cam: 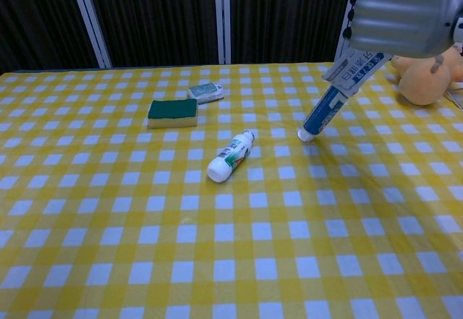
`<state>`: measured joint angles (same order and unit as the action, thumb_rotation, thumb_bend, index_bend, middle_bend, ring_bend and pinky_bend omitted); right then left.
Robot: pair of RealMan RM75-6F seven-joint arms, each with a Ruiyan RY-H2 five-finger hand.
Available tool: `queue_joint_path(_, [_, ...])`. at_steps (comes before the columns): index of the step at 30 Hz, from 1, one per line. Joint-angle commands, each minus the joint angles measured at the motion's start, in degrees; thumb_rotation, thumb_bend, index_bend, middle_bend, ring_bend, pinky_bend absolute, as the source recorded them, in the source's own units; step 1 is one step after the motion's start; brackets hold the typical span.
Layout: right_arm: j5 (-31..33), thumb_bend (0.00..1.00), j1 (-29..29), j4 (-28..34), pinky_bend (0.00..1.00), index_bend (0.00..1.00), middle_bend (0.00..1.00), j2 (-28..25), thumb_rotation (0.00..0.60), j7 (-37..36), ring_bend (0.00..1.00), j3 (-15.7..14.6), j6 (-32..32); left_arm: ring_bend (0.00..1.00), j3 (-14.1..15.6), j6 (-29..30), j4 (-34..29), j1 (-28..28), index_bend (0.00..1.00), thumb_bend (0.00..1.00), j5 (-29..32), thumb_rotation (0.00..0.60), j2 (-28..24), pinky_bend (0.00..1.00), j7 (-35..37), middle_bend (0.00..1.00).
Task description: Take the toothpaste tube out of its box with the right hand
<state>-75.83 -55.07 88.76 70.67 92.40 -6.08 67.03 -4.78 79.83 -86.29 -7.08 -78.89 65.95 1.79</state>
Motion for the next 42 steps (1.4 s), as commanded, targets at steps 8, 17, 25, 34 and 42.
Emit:
queue_joint_path(8, [-0.46, 0.43, 0.27, 3.56, 0.38, 0.43, 0.49, -4.15, 0.600, 1.19, 0.41, 1.59, -1.24, 0.00, -0.02, -0.28, 0.18, -0.07, 0.00, 0.00, 0.13, 0.600, -0.08, 0.00, 0.42, 0.00])
queue_joint_path(17, [-4.83, 0.44, 3.03, 1.51, 0.39, 0.43, 0.49, -8.08, 0.600, -7.89, 0.41, 5.16, 5.66, 0.00, 0.01, -0.26, 0.14, -0.04, 0.00, 0.00, 0.10, 0.600, -0.17, 0.00, 0.67, 0.00])
queue_joint_path(25, [-8.27, 0.46, 8.78, 0.26, 0.39, 0.44, 0.50, -11.47, 0.600, -28.92, 0.41, 7.37, 12.03, 0.00, 0.26, 0.02, -0.69, -0.14, 0.00, 0.00, -0.48, 0.600, 0.10, 0.00, -0.59, 0.00])
queue_joint_path(34, [-4.96, 0.46, 11.34, 3.76, 0.39, 0.44, 0.50, -8.82, 0.600, -51.73, 0.41, 6.50, 2.87, 0.00, 0.43, 0.25, -1.37, -0.12, 0.00, 0.00, -0.75, 0.600, 0.17, 0.00, -1.29, 0.00])
queue_joint_path(42, [-1.48, 0.46, 11.92, 0.77, 0.39, 0.44, 0.49, -1.50, 0.600, -59.68, 0.41, 6.82, -4.25, 0.00, 0.44, -0.09, -1.02, -0.21, 0.00, 0.00, -0.46, 0.600, 0.29, 0.00, -1.27, 0.00])
